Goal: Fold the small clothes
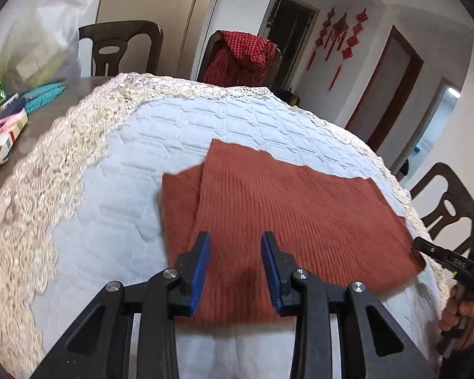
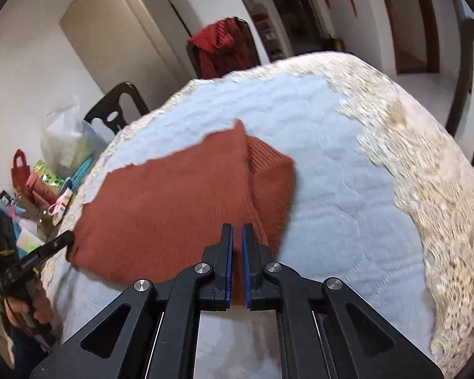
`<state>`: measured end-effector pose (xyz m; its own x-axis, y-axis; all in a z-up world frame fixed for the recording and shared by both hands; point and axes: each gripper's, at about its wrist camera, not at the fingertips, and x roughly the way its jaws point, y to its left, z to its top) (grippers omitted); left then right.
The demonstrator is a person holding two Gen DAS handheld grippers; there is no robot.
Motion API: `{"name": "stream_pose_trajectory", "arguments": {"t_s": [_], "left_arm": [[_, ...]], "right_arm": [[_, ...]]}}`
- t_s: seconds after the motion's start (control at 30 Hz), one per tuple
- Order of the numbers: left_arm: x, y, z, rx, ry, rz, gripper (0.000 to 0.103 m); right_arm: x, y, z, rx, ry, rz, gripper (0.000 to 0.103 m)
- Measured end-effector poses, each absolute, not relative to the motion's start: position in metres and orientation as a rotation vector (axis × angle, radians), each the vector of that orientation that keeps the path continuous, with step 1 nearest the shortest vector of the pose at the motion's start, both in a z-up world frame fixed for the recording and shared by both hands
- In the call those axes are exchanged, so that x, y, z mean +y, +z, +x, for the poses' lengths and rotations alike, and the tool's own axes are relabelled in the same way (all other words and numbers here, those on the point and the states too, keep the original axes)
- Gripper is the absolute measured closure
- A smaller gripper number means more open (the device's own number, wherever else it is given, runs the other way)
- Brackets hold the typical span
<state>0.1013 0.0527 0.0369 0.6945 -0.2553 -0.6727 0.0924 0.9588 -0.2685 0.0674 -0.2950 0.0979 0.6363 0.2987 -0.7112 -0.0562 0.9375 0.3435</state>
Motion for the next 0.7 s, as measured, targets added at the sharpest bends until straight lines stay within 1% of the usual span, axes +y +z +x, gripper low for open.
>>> {"name": "stream_pose_trajectory", "arguments": {"t_s": [0.1, 0.17, 0.23, 0.37, 0.57, 0.7], "left_arm": [[0.050, 0.022, 0.117, 0.817, -0.189, -0.199, 0.067], [0.049, 0.023, 0.119, 0.813, -0.192, -0.192, 0.067], [0.051, 0.028, 0.116, 0.809, -0.189, -0.191, 0.067], [0.041, 0.039, 0.095, 0.801, -0.210, -0.186, 0.067], [-0.014, 0.039, 0.068, 0.812, -0.364, -0.144, 0.067], [-0.032, 0.021, 0.072, 0.862, -0.365, -0.090, 0.067]], "right_arm": [[-0.288, 0.091, 0.081, 0.884, 0.196, 0.272, 0.098], [-0.294, 0.078, 0.090, 0.905, 0.179, 0.272, 0.098], [-0.300, 0.080, 0.088, 0.901, 0.180, 0.323, 0.098], [-0.286, 0.093, 0.073, 0.886, 0.198, 0.275, 0.098], [-0.219, 0.102, 0.049, 0.888, 0.435, 0.203, 0.098], [-0.188, 0.079, 0.052, 0.953, 0.467, 0.092, 0.098]]}}
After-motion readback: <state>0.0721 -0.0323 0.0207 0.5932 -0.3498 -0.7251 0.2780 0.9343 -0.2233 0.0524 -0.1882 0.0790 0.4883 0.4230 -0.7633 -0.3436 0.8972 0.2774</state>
